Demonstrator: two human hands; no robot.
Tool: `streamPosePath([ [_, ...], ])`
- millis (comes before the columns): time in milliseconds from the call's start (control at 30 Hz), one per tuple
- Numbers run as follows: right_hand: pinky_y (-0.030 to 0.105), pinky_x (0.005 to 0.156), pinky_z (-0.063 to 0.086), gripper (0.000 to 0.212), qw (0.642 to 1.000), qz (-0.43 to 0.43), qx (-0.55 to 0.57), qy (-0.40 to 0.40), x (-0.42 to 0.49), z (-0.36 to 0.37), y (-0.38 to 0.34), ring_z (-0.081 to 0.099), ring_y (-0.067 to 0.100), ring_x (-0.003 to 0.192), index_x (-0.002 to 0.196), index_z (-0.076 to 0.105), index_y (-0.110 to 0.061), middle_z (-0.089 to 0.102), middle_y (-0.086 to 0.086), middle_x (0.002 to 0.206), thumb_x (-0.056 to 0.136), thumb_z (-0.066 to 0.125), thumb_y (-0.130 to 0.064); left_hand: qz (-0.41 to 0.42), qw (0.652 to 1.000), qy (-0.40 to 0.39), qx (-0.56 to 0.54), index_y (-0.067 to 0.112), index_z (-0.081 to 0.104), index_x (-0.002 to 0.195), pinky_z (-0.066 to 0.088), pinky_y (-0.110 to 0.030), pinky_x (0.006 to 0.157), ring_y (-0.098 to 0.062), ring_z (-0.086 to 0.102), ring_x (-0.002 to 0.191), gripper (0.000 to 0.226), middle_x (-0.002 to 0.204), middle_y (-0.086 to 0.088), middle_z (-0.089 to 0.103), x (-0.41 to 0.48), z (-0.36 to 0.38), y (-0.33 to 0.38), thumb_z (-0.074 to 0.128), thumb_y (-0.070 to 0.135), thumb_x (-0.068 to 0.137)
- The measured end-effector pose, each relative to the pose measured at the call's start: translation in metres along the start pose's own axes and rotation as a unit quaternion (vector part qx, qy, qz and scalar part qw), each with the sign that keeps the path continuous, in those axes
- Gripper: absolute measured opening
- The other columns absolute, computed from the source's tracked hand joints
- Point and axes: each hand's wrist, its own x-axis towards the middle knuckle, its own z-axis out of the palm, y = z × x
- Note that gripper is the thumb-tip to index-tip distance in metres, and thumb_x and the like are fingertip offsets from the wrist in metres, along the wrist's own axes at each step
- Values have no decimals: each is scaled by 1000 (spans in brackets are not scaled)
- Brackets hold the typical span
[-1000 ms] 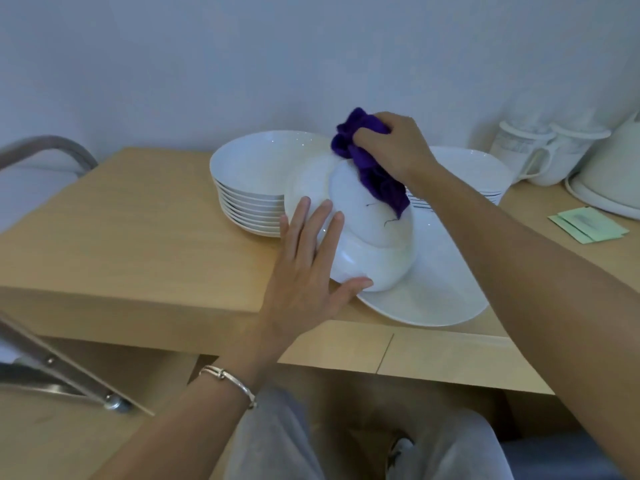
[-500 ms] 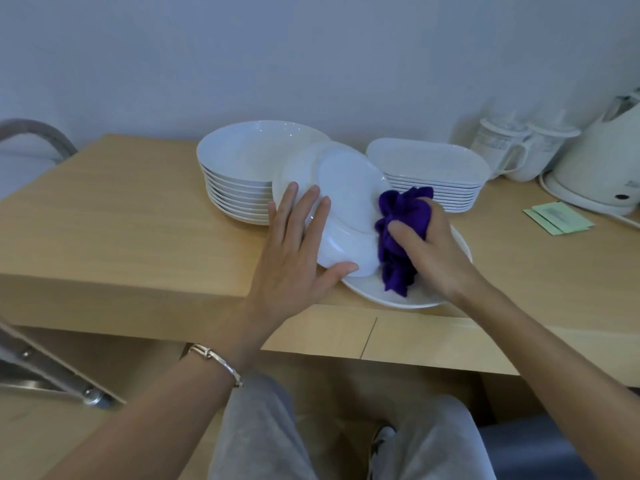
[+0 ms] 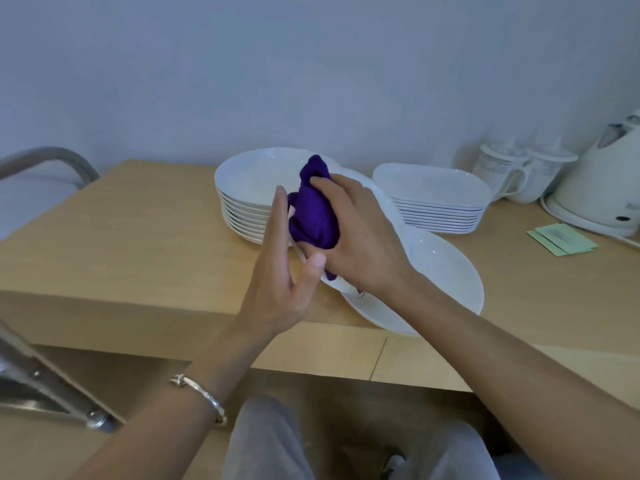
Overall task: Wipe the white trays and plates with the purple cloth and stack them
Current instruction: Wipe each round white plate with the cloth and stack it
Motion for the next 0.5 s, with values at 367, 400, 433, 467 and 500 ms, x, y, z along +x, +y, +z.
streamPosePath([
  [367,33,89,46,67,991,120,55,10,95,-5,32,50,21,109,131,43,-23,50,2,121,72,71,-40,103,923,-98,356,21,-2,150,3,-47,118,-24,-2,148,115,159,-2,-5,-25,23,-1,46,84,65],
  [400,29,85,46,64,987,139,79,16,94,-8,38,52,19,104,129,45,-23,52,1,118,73,71,-39,129,903,-116,393,16,4,150,4,-54,116,-28,1,148,116,158,-8,1,-32,32,-3,42,86,66],
  [433,23,79,45,60,982,155,105,23,91,-12,43,54,16,100,127,46,-23,53,-1,115,74,71,-38,144,888,-126,418,14,7,149,6,-59,115,-31,4,147,114,158,-11,7,-37,41,-7,38,87,67],
  [467,18,73,42,56,977,169,128,28,87,-15,47,54,13,97,125,48,-24,54,-3,112,76,71,-36,151,879,-125,434,14,10,149,8,-61,113,-32,9,146,111,157,-13,12,-40,49,-9,35,87,69],
  [500,13,68,39,52,973,178,144,31,83,-19,52,54,11,94,123,48,-24,55,-6,110,77,71,-34,148,874,-114,448,13,13,149,11,-61,112,-33,14,145,107,156,-14,18,-41,55,-11,32,86,73],
])
